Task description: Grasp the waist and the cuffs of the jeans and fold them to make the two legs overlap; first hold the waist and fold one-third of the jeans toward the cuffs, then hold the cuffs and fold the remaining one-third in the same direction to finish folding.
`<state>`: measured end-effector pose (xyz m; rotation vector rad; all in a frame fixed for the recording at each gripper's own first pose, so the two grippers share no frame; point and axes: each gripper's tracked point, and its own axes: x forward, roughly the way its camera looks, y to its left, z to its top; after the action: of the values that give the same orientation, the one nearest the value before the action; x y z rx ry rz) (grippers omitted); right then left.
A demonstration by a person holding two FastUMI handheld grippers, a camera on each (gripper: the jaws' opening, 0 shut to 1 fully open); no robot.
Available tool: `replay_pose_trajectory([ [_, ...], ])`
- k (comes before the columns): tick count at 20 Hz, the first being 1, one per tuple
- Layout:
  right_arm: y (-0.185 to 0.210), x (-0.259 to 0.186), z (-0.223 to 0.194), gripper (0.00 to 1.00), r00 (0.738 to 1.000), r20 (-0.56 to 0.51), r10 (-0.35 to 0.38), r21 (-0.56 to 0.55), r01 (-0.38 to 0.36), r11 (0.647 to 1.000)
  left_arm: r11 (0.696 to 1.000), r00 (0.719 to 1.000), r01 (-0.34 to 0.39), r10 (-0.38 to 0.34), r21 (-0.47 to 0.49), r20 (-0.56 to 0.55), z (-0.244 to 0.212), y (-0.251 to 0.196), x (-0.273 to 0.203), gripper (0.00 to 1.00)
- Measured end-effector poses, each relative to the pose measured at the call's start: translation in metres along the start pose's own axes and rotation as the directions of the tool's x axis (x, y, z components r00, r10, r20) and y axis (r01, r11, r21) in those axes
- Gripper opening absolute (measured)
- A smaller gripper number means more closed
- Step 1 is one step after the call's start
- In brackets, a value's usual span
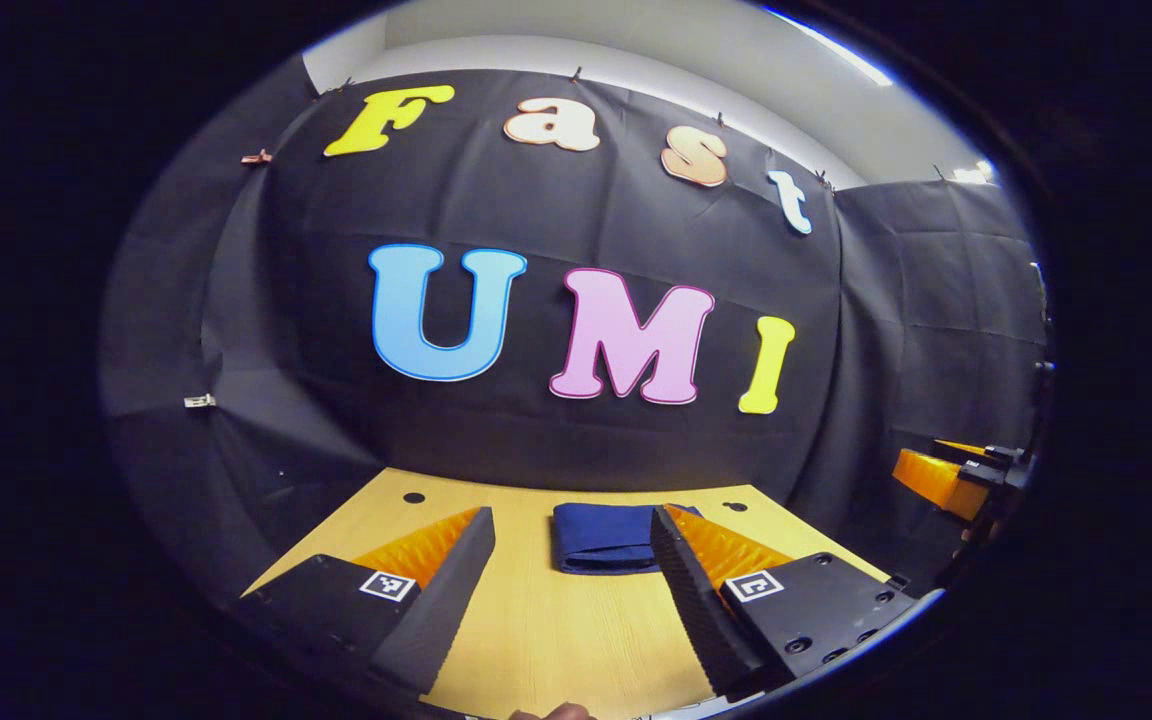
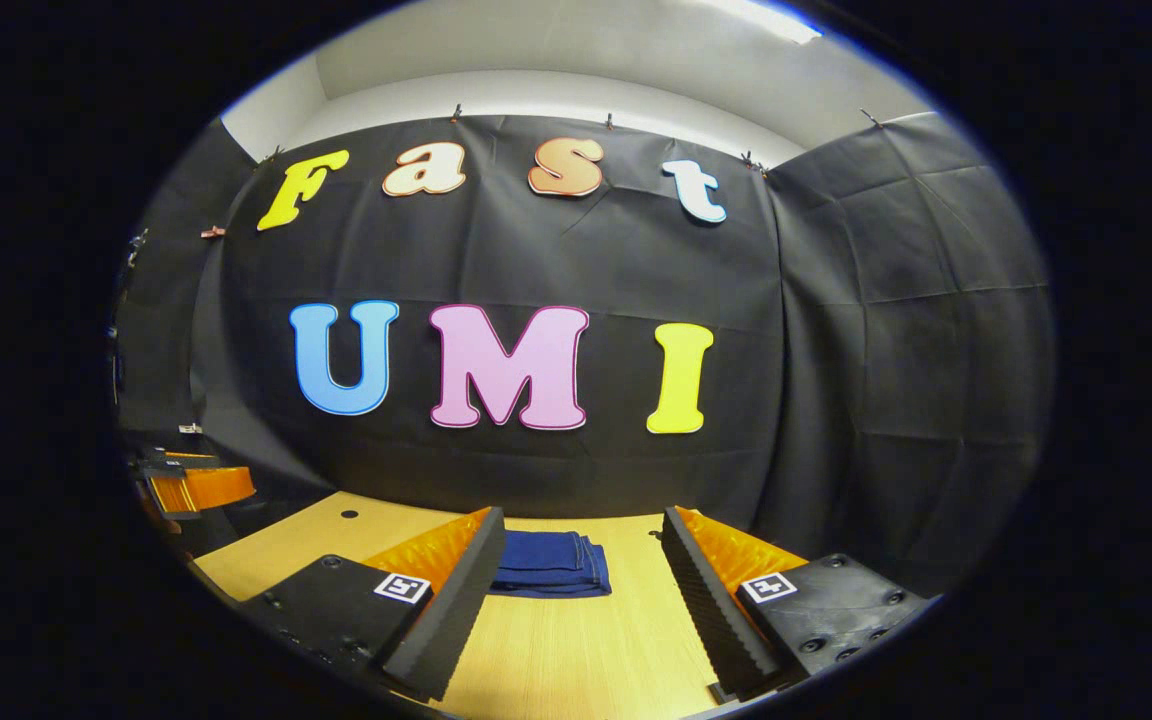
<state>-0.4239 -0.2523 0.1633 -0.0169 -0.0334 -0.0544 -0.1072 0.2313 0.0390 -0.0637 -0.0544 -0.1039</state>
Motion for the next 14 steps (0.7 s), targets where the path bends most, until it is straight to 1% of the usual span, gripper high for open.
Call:
replay_pose_trajectory([
  [2, 0.008, -0.006, -0.002, 0.96, 1.000, -0.006, 0.018, -0.001, -0.018, 1.000, 0.999, 0.999, -0.039, 0.039, 0.020, 0.014, 0.001, 0.011, -0.013, 0.96],
  [6, 0.014, 0.000, 0.002, 0.96, 0.998, 0.001, 0.057, 0.009, -0.057, 0.998, 0.996, 0.997, -0.076, 0.075, 0.038, 0.022, 0.009, 0.017, -0.028, 0.96],
  [10, 0.010, 0.004, 0.009, 0.96, 0.995, -0.007, 0.103, 0.036, -0.102, 0.994, 0.993, 0.995, -0.099, 0.099, 0.065, 0.012, 0.012, 0.000, -0.028, 0.96],
  [12, -0.002, 0.002, 0.013, 0.96, 0.994, 0.006, 0.107, 0.008, -0.107, 0.994, 0.994, 0.996, -0.087, 0.085, 0.071, 0.026, 0.018, -0.016, -0.025, 0.96],
  [14, -0.008, -0.002, 0.008, 0.96, 0.992, -0.009, 0.126, 0.002, -0.126, 0.992, 0.993, 0.995, -0.098, 0.097, 0.065, 0.019, 0.017, -0.024, -0.017, 0.96],
])
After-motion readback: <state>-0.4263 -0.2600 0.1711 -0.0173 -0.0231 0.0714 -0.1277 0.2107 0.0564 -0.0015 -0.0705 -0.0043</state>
